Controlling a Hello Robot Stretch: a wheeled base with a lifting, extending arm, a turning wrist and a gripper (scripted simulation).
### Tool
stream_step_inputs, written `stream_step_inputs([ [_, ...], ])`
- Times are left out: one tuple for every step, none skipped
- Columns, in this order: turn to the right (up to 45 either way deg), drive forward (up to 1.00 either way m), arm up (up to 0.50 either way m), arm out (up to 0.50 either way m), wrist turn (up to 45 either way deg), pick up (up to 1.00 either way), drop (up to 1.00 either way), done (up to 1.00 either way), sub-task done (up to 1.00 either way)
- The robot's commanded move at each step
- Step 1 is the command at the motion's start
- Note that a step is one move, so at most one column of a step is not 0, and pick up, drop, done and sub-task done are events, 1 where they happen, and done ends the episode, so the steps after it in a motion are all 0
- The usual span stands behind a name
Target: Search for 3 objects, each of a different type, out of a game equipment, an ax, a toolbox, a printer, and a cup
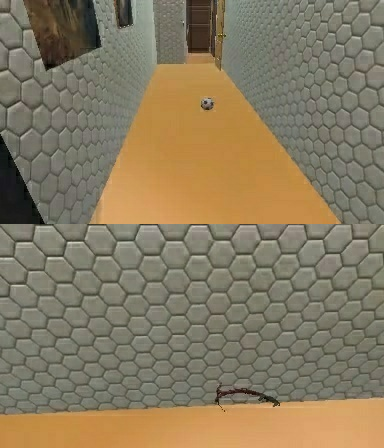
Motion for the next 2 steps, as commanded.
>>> stream_step_inputs([
  [-3.0,0.0,0.0,0.0,0.0,0.0,0.0,0.0,0.0],
  [0.0,1.0,0.0,0.0,0.0,0.0,0.0,0.0,0.0],
])
